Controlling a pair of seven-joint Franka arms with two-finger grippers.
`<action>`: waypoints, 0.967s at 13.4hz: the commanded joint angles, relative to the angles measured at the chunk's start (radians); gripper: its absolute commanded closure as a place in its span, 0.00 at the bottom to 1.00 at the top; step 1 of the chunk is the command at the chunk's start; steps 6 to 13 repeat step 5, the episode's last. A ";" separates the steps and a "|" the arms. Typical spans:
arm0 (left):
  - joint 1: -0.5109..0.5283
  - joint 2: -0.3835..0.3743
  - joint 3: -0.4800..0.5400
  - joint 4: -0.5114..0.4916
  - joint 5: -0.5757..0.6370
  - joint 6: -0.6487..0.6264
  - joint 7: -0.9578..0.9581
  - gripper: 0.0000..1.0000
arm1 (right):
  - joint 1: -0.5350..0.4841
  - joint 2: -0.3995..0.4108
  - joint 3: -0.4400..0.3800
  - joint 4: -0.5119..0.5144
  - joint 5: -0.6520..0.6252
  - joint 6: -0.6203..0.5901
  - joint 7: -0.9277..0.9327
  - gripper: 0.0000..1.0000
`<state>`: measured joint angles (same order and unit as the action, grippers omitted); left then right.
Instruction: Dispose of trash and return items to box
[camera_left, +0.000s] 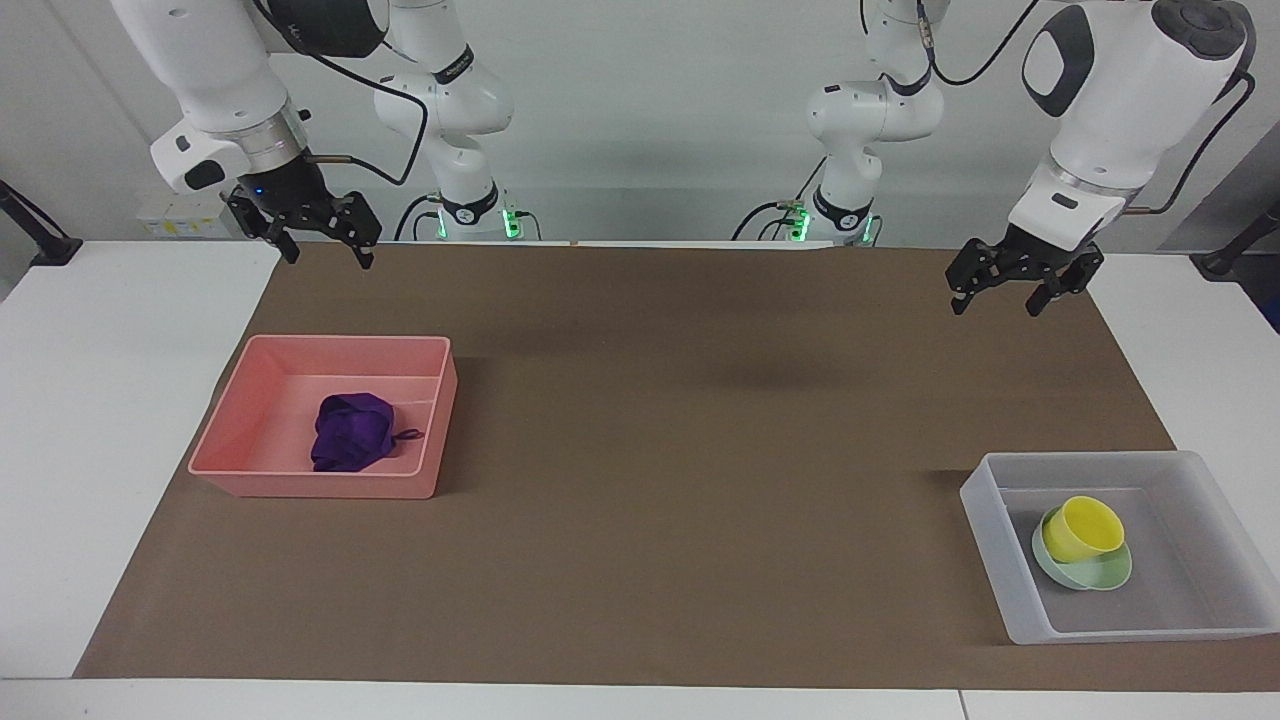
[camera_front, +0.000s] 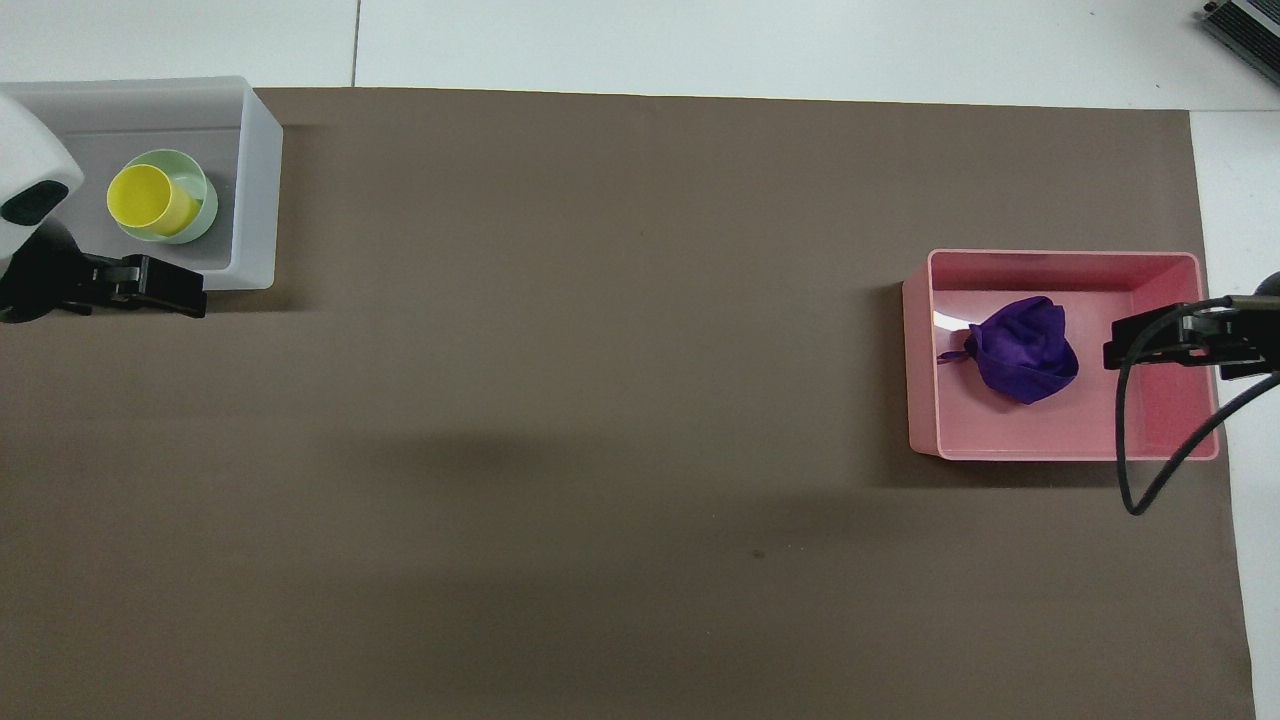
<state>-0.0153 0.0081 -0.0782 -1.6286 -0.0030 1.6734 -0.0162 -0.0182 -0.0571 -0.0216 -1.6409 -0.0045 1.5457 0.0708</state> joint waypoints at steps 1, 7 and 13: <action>0.012 -0.030 -0.003 -0.034 0.017 0.011 -0.011 0.00 | -0.016 -0.027 0.005 -0.028 -0.008 0.007 -0.028 0.00; 0.012 -0.028 -0.003 -0.034 0.017 0.015 -0.010 0.00 | -0.012 -0.027 0.006 -0.030 -0.006 0.030 -0.026 0.00; 0.012 -0.028 -0.003 -0.034 0.017 0.015 -0.010 0.00 | -0.012 -0.027 0.006 -0.030 -0.006 0.030 -0.026 0.00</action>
